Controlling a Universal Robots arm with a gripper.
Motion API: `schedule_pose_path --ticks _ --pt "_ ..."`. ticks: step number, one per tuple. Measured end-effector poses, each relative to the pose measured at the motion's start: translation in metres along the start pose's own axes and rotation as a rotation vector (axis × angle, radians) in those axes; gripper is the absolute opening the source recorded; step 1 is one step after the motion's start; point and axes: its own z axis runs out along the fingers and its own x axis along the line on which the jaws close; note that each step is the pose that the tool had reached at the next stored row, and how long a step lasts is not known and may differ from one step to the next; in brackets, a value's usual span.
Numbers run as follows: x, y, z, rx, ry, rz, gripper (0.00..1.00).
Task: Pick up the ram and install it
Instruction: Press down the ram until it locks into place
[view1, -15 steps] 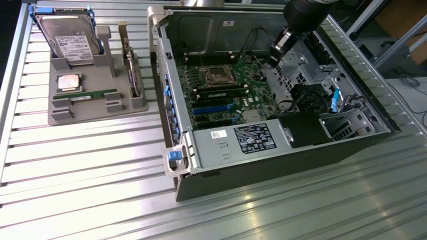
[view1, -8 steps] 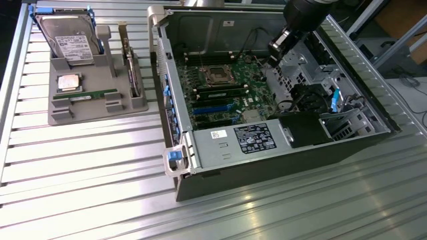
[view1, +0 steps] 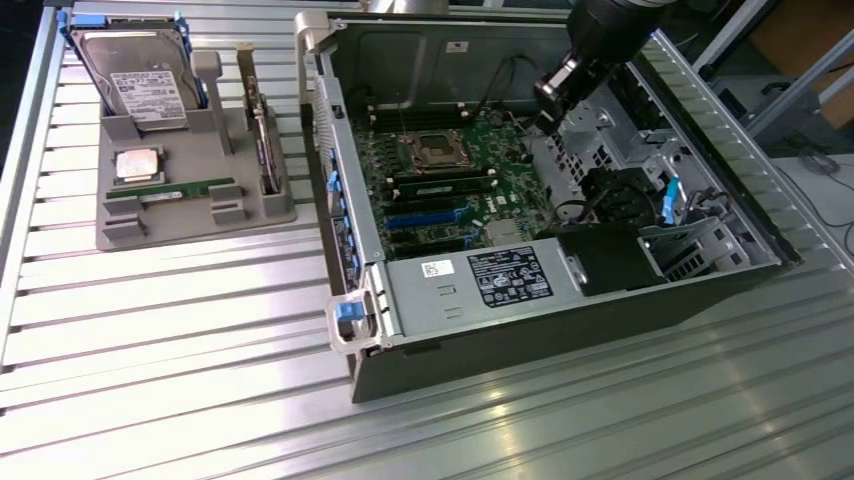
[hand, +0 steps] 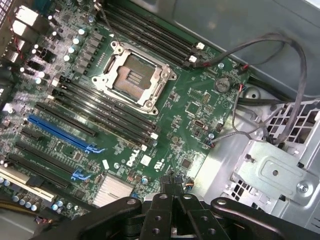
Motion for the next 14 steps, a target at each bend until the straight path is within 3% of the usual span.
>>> schedule_pose_path --ticks 14 --pt "0.0000 0.0000 0.0000 0.0064 -0.0051 0.146 0.11"
